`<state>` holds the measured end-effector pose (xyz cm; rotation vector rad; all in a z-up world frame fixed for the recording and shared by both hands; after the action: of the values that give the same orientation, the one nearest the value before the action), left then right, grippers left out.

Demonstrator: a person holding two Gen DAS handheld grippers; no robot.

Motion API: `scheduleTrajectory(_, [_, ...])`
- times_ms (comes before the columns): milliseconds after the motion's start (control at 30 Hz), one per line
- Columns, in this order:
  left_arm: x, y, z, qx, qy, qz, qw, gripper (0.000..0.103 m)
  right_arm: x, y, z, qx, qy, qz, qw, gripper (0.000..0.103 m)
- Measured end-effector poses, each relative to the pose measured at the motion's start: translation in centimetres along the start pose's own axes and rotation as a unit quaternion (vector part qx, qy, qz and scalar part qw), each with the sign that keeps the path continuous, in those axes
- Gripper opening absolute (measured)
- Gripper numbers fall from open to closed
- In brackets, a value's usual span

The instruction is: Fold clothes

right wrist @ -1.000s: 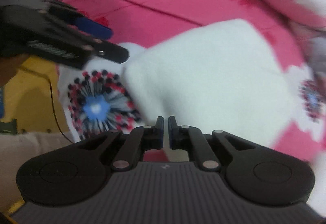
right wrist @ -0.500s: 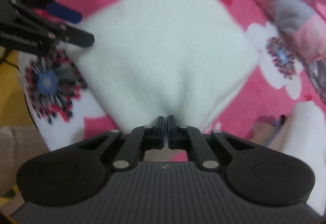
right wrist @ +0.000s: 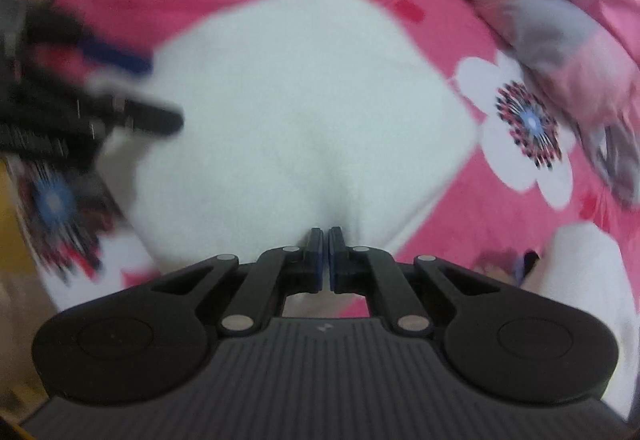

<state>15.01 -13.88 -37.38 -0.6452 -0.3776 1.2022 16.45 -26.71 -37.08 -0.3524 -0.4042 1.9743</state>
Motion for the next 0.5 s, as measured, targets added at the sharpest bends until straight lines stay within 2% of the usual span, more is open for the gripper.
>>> scheduleTrajectory(67, [0.2,-1.0,0.2,-0.014,-0.004,-0.004,0.9999,0.054,-0.8,-1.8,1.0,-0.027,-0.004,-0.028,0.999,0.001])
scheduleTrajectory(133, [0.2,-1.6,-1.2,0.003,-0.005,-0.004,1.0,0.054,-1.7,-3.2,0.4,-0.045,-0.004,-0.047,0.998,0.001])
scheduleTrajectory(200, [0.1,-1.2,-3.3,0.04,-0.001,0.001,0.9992,0.054,-2.7,-3.0,-2.2,-0.019,-0.025,-0.095,0.995,0.002])
scheduleTrajectory(267, [-0.1,-1.0,-3.9,0.046,-0.005,0.009,0.9989,0.055,-3.7,-1.7,-4.5,0.011,-0.049,-0.152,0.987,0.001])
scheduleTrajectory(400, [-0.1,-0.6,-3.7,0.049,-0.01,0.017,0.9986,0.056,-3.7,-2.2,-3.8,0.02,-0.045,-0.156,0.987,0.0])
scheduleTrajectory(500, [0.1,-0.4,-3.8,0.045,-0.006,0.024,0.9987,0.056,-3.3,-4.0,-2.3,-0.01,-0.034,-0.137,0.99,0.001])
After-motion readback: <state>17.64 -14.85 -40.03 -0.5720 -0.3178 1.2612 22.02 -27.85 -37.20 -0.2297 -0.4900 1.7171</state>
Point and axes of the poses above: each gripper's, at about its wrist camera, not at the fingertips, and z roughly against the way its jaws point, x to its left, y to its underside, the point moved 9 cm from there along -z, roughly the way its jaws point, and after that the axes turned 15 degrees about -z, right-handed, at the moved point
